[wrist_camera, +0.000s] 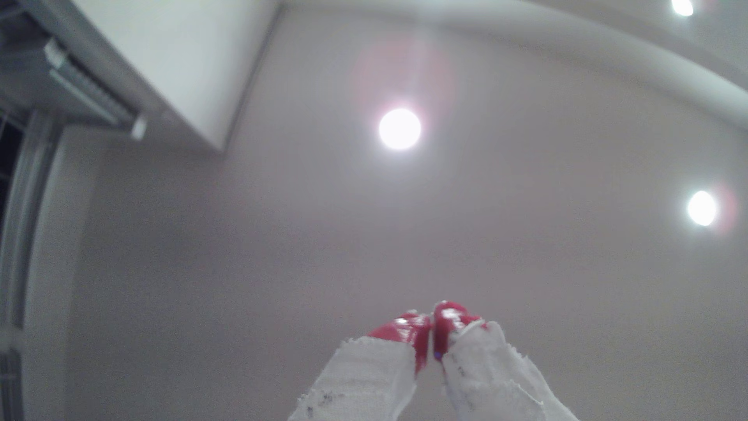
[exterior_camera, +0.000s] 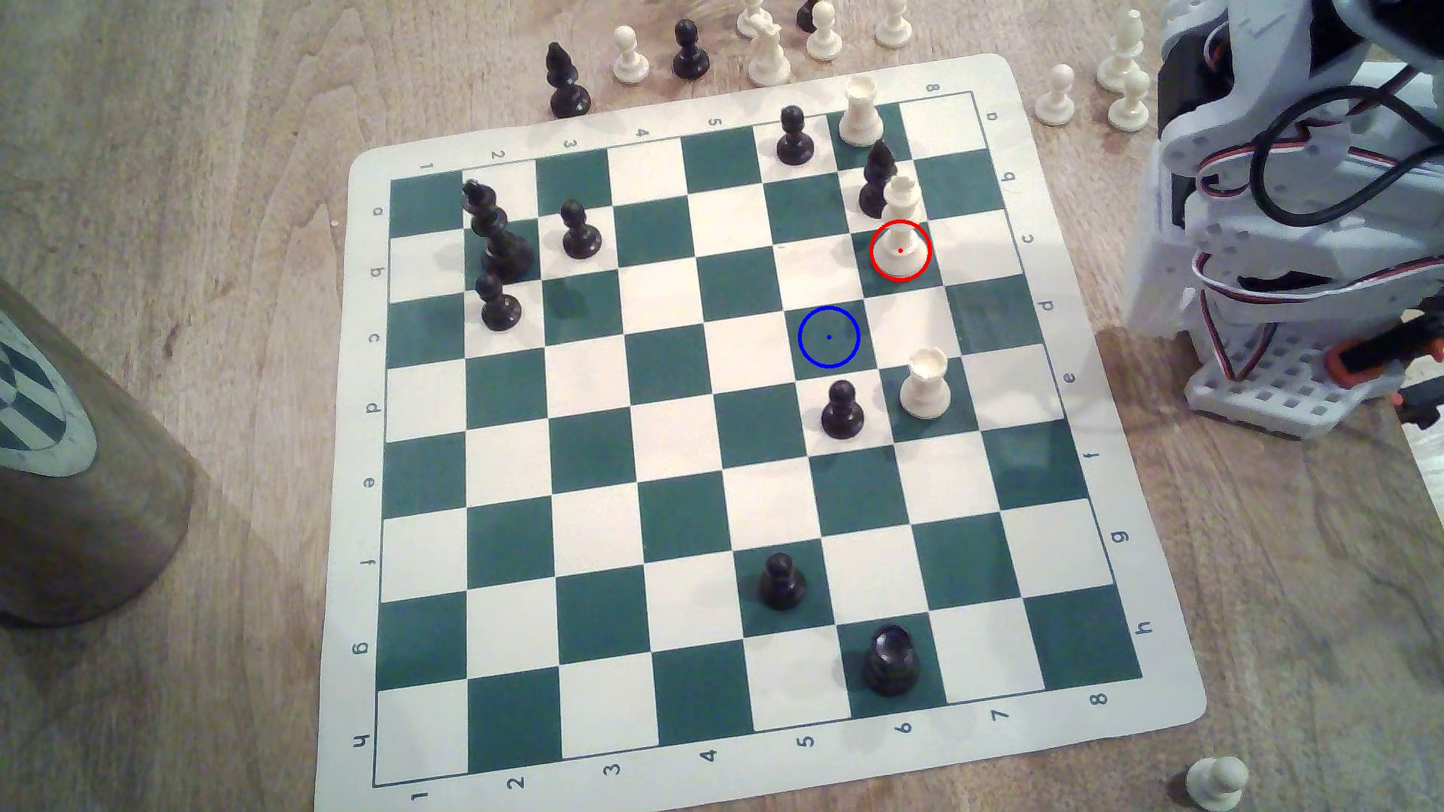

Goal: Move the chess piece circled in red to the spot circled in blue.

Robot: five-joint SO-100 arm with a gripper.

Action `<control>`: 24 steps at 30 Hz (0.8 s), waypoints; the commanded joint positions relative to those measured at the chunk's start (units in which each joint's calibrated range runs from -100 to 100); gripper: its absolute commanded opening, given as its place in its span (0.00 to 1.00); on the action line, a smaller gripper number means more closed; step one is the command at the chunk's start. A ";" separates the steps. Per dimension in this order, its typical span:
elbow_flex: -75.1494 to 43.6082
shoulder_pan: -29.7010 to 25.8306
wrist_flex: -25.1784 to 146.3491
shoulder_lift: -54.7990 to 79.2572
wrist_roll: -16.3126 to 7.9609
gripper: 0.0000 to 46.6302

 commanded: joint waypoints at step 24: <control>-36.99 0.51 85.71 0.14 -0.24 0.00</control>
